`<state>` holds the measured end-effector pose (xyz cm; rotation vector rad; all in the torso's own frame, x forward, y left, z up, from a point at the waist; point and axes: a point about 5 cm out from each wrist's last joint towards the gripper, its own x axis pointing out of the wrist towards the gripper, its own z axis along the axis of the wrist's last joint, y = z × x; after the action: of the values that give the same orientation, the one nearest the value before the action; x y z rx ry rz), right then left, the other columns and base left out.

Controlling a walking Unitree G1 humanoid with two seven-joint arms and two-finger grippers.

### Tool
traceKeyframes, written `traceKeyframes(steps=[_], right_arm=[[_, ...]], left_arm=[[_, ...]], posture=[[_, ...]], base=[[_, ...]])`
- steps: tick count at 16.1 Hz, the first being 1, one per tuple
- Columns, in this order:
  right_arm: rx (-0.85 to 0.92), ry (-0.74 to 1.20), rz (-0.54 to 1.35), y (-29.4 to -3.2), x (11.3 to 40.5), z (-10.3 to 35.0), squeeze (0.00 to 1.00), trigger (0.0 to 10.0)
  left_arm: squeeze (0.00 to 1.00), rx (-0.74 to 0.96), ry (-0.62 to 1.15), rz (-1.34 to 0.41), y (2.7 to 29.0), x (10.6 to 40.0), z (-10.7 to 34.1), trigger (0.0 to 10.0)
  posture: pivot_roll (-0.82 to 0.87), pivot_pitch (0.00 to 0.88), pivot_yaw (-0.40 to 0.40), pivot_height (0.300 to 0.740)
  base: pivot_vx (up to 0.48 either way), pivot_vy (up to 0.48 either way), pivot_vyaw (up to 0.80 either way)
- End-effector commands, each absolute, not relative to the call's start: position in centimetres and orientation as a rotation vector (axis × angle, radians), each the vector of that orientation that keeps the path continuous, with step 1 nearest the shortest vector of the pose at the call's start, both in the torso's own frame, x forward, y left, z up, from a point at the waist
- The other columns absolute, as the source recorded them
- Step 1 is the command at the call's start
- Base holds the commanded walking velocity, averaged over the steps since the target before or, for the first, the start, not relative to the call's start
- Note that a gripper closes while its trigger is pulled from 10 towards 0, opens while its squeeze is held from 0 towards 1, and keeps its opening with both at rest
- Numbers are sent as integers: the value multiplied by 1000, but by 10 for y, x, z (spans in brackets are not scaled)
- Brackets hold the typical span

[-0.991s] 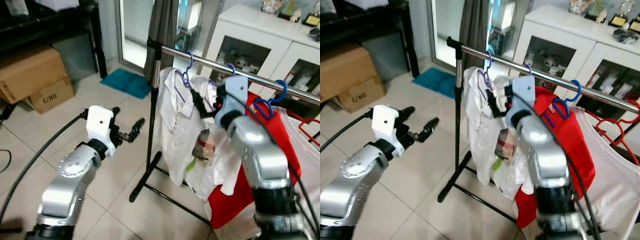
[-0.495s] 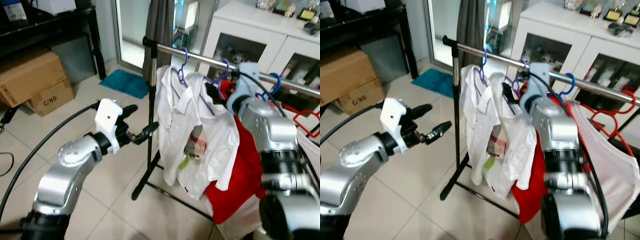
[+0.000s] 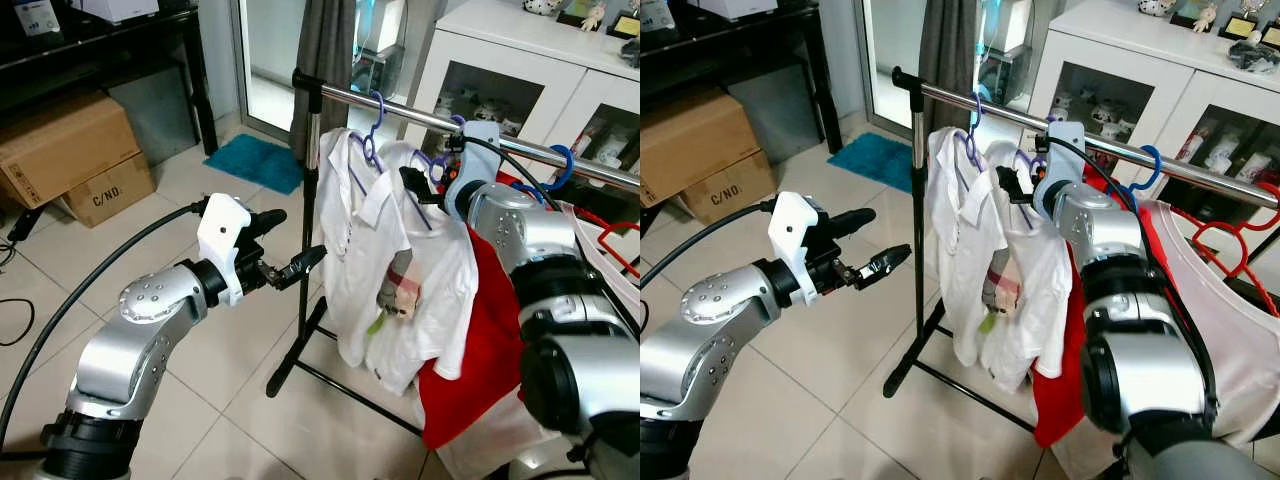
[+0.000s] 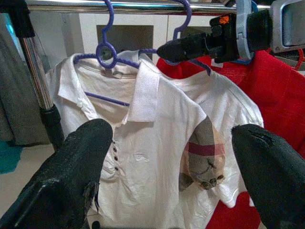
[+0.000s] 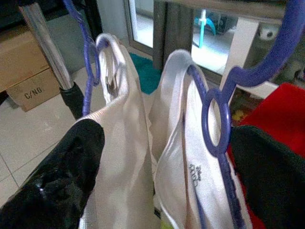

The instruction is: Hang hanger

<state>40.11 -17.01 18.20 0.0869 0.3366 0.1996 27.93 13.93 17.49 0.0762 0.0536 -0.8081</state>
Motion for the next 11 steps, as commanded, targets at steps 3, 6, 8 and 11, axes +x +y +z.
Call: traceKeyframes(steps=[3,6,8,11], right_arm=[[101,338,188,-173,406,185,0,1412],[96,350,186,-175,407,184,0,196],[94,343,167,-177,408,184,0,0],[98,337,164,-177,409,185,0,0]], left_arm=[[0,101,64,-829,137,279,177,10000],[0,105,67,-830,137,279,176,10000],[0,109,60,-834,136,280,176,10000],[0,107,59,-839,135,280,176,10000]], posture=[[-29,0,-44,740],[-30,0,-45,740],[-37,0,-43,740],[-37,0,-43,740]], base=[[0,0,0],[0,0,0],[0,0,0],[0,0,0]])
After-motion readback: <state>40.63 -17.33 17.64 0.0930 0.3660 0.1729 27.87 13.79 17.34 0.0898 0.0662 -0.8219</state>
